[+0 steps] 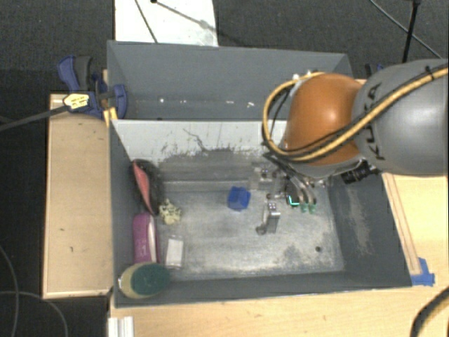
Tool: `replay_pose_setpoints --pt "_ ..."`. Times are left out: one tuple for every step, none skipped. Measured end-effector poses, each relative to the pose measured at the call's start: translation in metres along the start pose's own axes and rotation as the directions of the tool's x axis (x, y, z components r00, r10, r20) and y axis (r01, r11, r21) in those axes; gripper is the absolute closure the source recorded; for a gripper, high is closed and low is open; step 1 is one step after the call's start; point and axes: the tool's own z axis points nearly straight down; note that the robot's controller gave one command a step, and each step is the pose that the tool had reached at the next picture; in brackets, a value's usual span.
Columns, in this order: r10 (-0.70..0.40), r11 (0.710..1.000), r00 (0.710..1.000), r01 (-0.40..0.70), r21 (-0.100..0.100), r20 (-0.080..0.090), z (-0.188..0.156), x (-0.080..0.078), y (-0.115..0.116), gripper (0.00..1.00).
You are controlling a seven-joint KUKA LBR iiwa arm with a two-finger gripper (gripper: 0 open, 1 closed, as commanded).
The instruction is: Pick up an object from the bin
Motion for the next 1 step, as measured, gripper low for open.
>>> replay_pose_setpoints --pt "-0.074 0.997 0.997 0.074 0.001 0.007 0.0858 -0.0415 0.0059 0.0"
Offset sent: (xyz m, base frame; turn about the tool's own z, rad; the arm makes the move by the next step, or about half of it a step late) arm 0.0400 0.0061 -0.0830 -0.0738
